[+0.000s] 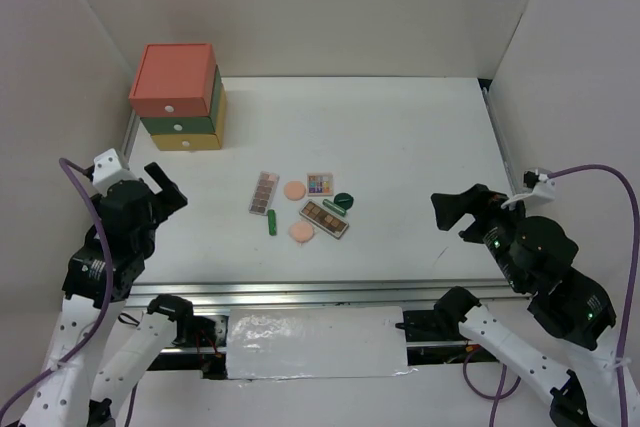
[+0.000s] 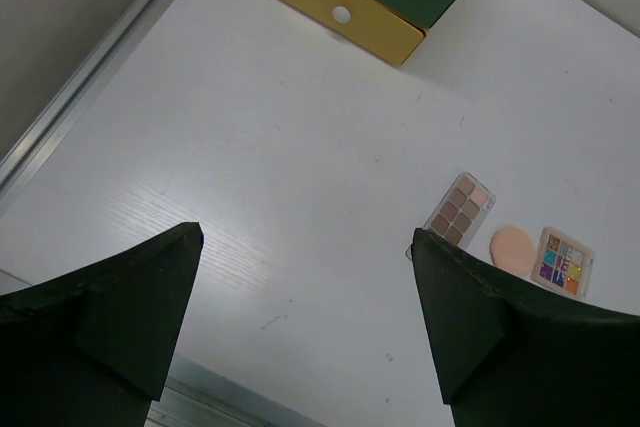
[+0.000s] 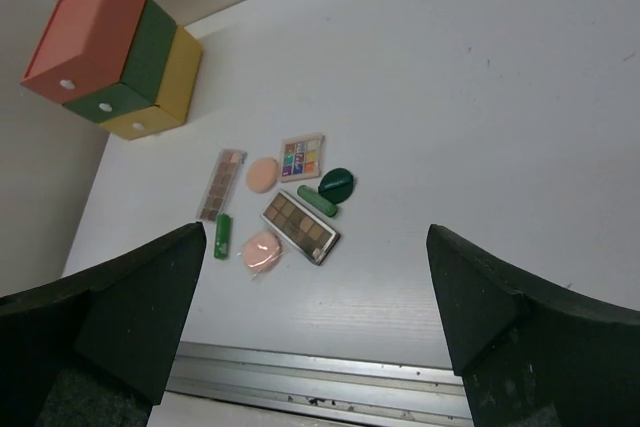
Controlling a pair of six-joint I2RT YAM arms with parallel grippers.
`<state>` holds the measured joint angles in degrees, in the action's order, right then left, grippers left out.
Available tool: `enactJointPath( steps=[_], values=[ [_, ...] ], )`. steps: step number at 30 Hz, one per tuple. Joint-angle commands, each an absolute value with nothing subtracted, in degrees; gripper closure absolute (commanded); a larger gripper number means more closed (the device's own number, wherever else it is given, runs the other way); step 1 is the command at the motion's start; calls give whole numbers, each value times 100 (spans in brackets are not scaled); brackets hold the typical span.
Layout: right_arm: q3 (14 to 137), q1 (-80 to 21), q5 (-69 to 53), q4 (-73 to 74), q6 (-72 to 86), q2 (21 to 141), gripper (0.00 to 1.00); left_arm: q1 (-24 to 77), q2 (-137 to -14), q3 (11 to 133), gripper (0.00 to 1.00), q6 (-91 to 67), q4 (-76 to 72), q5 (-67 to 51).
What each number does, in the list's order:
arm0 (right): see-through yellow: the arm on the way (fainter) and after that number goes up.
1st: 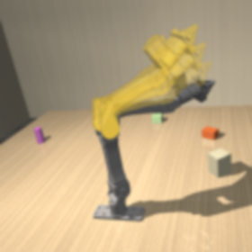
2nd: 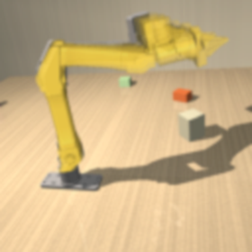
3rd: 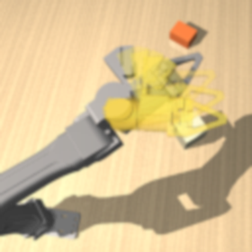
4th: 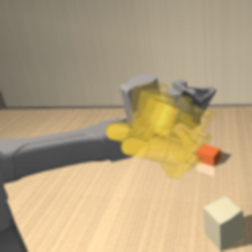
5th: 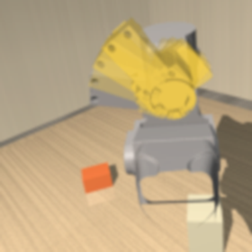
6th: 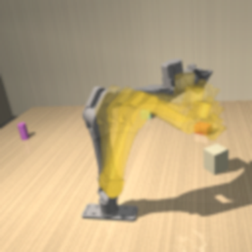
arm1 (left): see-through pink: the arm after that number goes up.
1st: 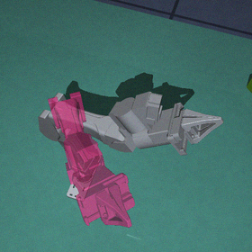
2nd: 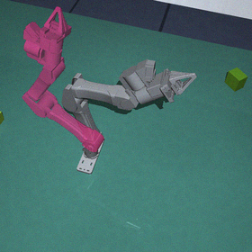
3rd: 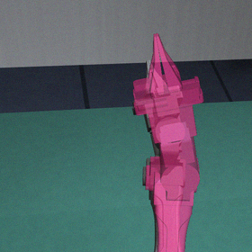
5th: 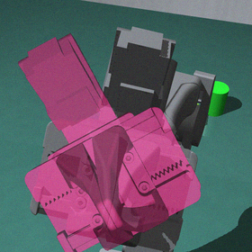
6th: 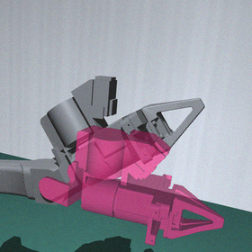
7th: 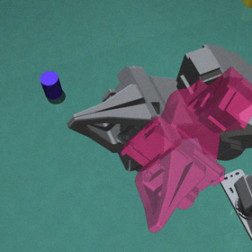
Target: Organize the makeup
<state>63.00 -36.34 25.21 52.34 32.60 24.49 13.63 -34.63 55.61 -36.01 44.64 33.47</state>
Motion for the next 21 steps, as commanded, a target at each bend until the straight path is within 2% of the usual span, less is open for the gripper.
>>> enactJointPath(
  steps=[1,6,10,13,19,21],
  values=[
    [6267,-3612,2725,4923,3340,2373,0,1231,-3489,5590,1,-3472,4114,3156],
    [6056,-3612,2497,4676,3331,2312,0,1160,-3525,5336,1,-3735,4008,3235],
    [5696,-3621,1716,3975,3165,2224,0,1143,-3463,5160,1,-4708,3947,2524],
    [5284,-3612,574,3131,3050,2197,0,1143,-3436,4545,1,-4991,2632,1522],
    [4922,-3612,-517,2330,3243,2565,0,1055,-3988,4412,1,-5529,908,2328],
    [4939,-3612,-939,2189,3199,2698,0,705,-4296,4438,1,-5554,355,2155]
  ],
)
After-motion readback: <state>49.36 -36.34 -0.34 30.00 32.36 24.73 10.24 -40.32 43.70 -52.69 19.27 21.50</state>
